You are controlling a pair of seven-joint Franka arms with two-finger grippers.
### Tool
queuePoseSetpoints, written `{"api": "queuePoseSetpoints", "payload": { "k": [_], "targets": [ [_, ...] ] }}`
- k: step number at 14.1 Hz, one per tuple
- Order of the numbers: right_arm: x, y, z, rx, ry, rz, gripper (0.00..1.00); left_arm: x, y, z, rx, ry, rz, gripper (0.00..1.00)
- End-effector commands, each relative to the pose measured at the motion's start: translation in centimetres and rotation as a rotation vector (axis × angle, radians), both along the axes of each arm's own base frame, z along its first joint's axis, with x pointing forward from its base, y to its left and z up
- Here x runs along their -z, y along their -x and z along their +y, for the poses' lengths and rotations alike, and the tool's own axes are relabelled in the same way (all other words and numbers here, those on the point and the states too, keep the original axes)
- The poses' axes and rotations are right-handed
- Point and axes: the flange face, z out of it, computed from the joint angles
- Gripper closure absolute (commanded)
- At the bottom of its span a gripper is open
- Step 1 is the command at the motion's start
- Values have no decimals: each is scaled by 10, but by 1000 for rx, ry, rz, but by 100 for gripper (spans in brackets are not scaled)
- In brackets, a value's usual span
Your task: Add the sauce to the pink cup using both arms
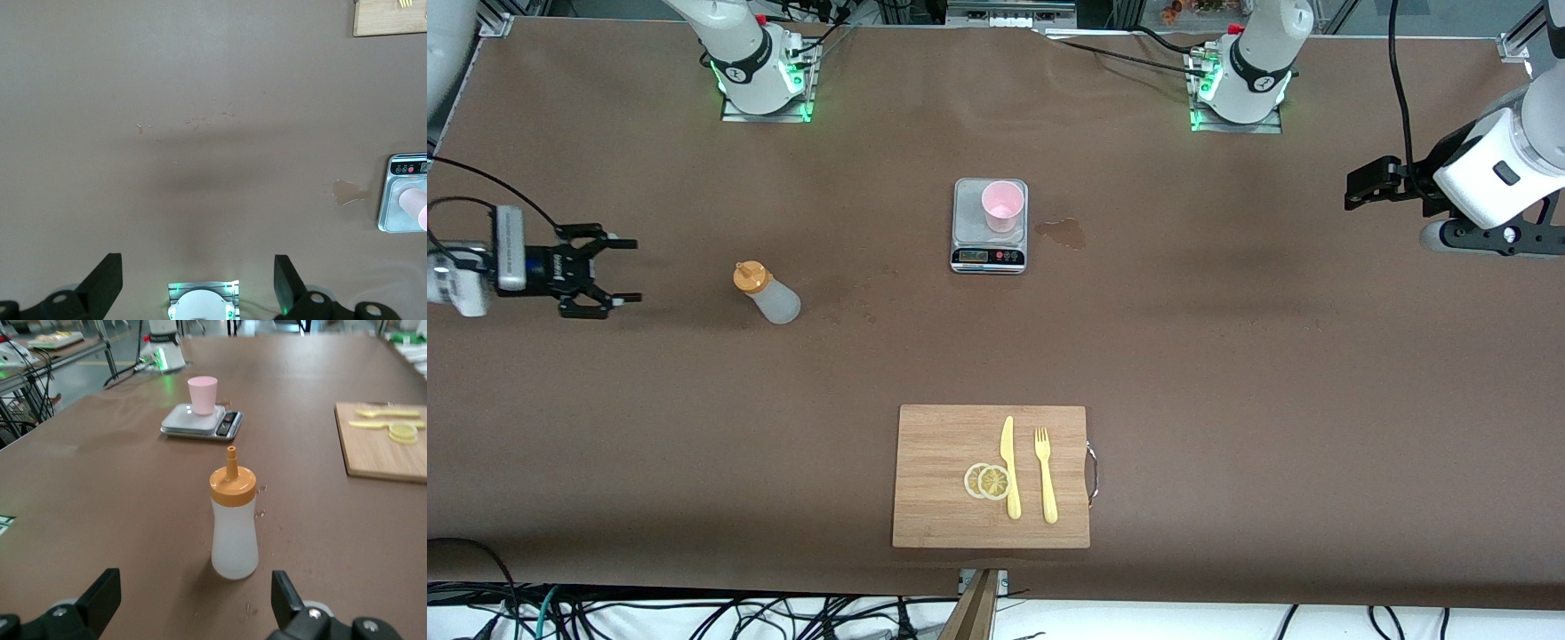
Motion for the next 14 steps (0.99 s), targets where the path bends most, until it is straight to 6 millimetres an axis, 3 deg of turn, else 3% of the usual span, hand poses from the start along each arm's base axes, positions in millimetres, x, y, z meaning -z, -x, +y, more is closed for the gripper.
{"api": "queuePoseSetpoints", "payload": {
  "k": [1,5,8,12,14],
  "targets": [
    [-59,12,20,79,157,62,0,-3,-1,2,17,34,11,0],
    [-149,28,45,246,409,184,0,-4,-1,2,17,35,10,0],
    [-210,36,76,381,608,191,0,-3,-1,1,18,34,11,0],
    [-263,43,117,614,821,236,0,-3,-1,0,21,35,11,0],
    [-287,43,148,742,921,247,0,-3,0,-1,21,34,11,0]
  ]
}}
